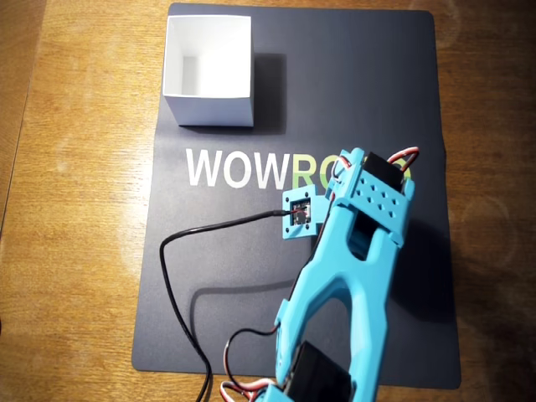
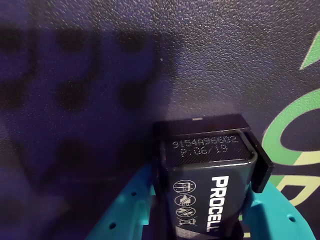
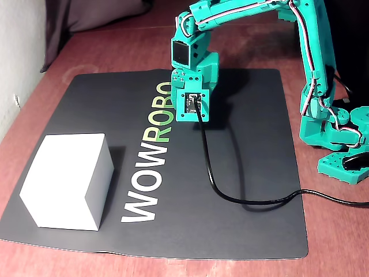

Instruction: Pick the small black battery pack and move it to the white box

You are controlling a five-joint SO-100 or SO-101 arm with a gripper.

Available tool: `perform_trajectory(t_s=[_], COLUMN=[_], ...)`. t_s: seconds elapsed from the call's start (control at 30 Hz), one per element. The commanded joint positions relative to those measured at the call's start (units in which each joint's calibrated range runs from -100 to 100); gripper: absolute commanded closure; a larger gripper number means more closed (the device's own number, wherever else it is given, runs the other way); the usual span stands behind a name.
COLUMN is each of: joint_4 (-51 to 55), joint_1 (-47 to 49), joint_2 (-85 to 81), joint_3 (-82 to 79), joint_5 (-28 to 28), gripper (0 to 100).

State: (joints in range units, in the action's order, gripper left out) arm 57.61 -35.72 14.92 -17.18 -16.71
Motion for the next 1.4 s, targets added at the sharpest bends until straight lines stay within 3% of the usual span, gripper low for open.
perform_trajectory(t_s=[0.0,0.67,0.8,1.2,1.37], joint_4=[-0.03,0.06,0.15,0.32,5.84], joint_1=[0.47,4.46,4.46,3.41,3.41], joint_2=[-0.05,-1.63,-1.63,-1.54,-1.37], joint_3=[1.63,1.72,1.26,0.63,0.63], joint_5=[-0.16,-0.16,-0.16,0.00,0.22], gripper=[82,83,89,91,91])
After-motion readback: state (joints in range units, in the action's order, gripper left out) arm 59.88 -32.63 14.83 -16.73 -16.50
